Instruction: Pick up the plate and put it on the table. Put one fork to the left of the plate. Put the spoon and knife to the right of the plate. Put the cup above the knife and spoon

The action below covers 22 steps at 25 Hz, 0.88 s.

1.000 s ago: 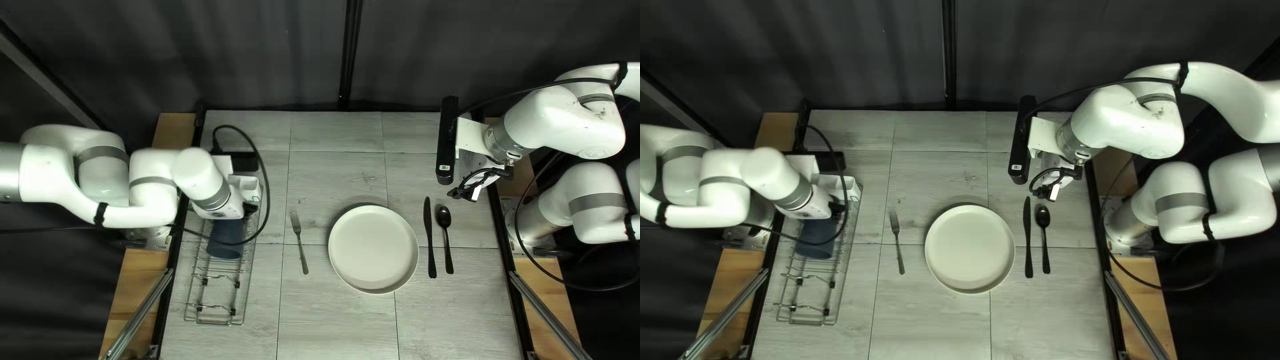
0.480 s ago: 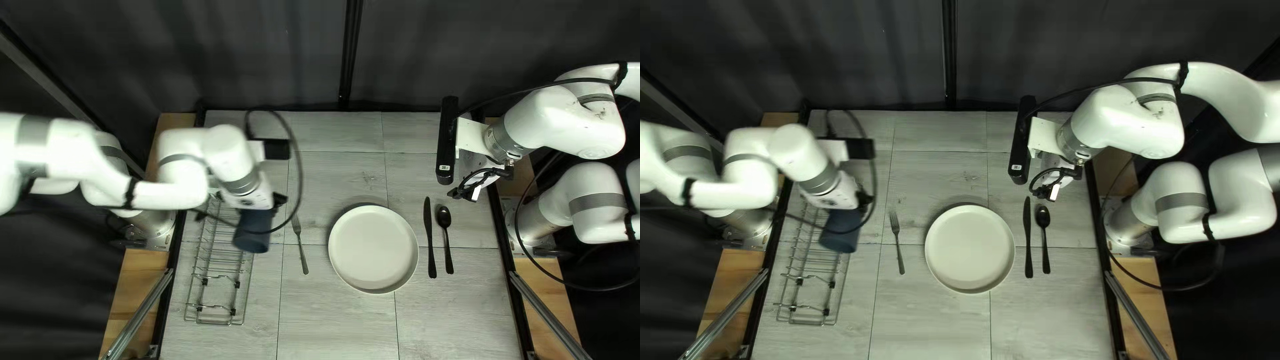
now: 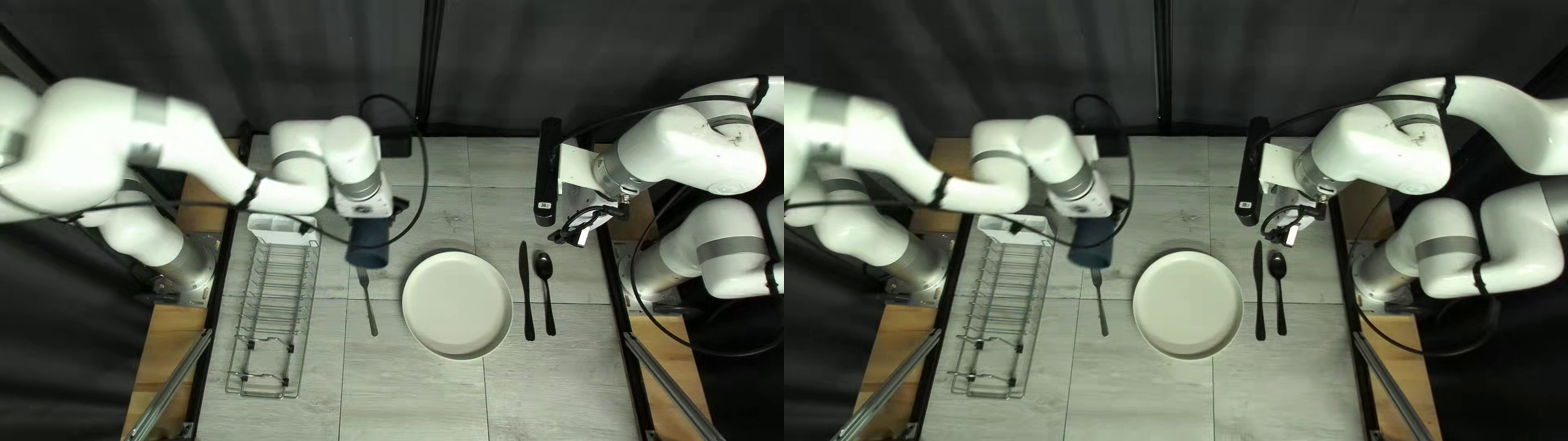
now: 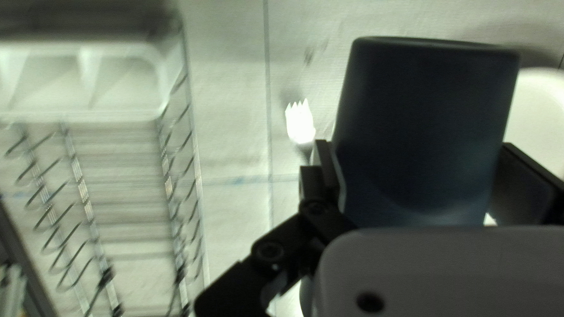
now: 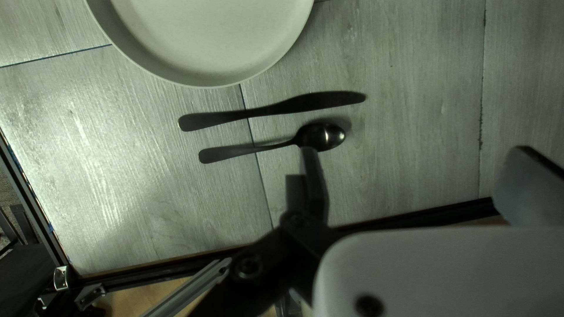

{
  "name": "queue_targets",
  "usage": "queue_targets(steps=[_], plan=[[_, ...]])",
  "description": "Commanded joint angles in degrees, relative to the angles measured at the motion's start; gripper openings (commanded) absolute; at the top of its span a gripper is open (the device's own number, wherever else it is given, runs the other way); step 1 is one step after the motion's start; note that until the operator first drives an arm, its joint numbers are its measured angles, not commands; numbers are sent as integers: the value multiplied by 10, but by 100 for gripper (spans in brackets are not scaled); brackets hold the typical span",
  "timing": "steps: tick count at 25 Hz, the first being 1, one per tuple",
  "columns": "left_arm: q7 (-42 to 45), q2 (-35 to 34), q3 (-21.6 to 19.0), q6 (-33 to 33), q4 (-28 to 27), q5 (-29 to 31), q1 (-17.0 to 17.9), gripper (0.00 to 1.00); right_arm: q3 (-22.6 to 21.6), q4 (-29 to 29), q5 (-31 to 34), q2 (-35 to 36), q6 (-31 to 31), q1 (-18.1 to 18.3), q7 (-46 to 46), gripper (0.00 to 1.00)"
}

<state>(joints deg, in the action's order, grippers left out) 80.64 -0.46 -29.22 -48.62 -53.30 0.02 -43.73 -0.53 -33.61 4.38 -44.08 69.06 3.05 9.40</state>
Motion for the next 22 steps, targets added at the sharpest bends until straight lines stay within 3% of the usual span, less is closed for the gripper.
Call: queue_targets(steps=[1,7,15,22], plan=[[26,87,29,24,-51,47,-14,0,0,0,0,0,0,0,0,100],[50,166,51,37,-106,93,-3,0,0,0,0,0,0,0,0,100],[78,161,54,27,-106,101,6,0,0,0,0,0,0,0,0,100],[87,208,71,48,-129,118,5,0,0,0,0,0,0,0,0,100]])
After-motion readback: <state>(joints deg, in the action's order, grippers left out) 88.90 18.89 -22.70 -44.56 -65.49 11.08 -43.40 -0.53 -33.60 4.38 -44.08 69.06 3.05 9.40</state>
